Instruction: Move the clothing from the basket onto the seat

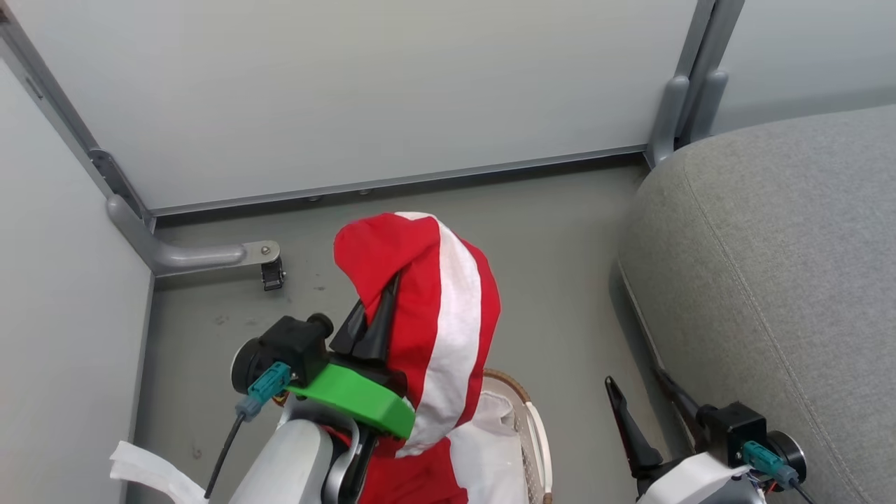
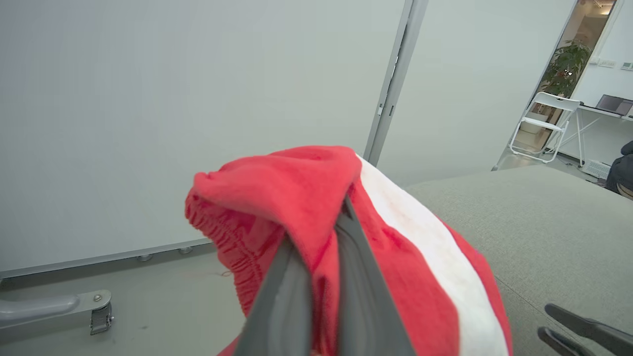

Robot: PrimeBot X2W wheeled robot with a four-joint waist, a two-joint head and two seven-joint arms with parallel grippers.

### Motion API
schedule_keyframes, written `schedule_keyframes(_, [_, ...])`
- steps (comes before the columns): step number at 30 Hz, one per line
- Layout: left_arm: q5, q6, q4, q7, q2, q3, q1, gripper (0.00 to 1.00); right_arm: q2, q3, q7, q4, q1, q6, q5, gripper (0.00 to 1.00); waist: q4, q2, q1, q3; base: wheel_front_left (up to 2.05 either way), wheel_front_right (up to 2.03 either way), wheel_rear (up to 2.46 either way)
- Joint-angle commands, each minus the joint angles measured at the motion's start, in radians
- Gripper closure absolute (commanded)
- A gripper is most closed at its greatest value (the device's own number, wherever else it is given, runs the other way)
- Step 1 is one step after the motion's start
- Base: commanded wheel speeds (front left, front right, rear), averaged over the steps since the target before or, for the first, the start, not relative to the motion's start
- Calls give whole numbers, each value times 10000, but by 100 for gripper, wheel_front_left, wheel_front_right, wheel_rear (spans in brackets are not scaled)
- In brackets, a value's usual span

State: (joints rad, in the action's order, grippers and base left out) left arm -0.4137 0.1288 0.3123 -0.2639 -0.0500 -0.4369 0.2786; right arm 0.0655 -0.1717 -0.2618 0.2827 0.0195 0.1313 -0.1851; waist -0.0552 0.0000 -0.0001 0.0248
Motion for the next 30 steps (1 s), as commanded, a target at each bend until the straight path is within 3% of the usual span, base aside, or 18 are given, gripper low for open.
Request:
schedule_keyframes(1, [90, 28, -154, -9, -13, -22, 157, 100, 18, -109, -47, 29, -138, -10, -10, 0, 142, 0, 1, -144, 0, 0, 0])
schedule_keyframes(8, [-105, 29, -559, -9, -10, -306, 90, 100, 231, -1029, -47, -332, 172, -12, 148, 0, 290, 0, 1, -205, 0, 0, 0])
schedule_keyframes(23, [-182, 30, -386, -9, -13, -633, 92, 100, 212, -2846, -47, -1770, 1441, -10, -1486, 0, 517, 0, 1, -107, 0, 0, 0])
schedule_keyframes(30, [-227, 30, -378, -9, -11, -941, 117, 100, 346, -3507, -47, -1386, 1751, -10, -1746, 0, 684, 0, 1, -58, 0, 0, 0])
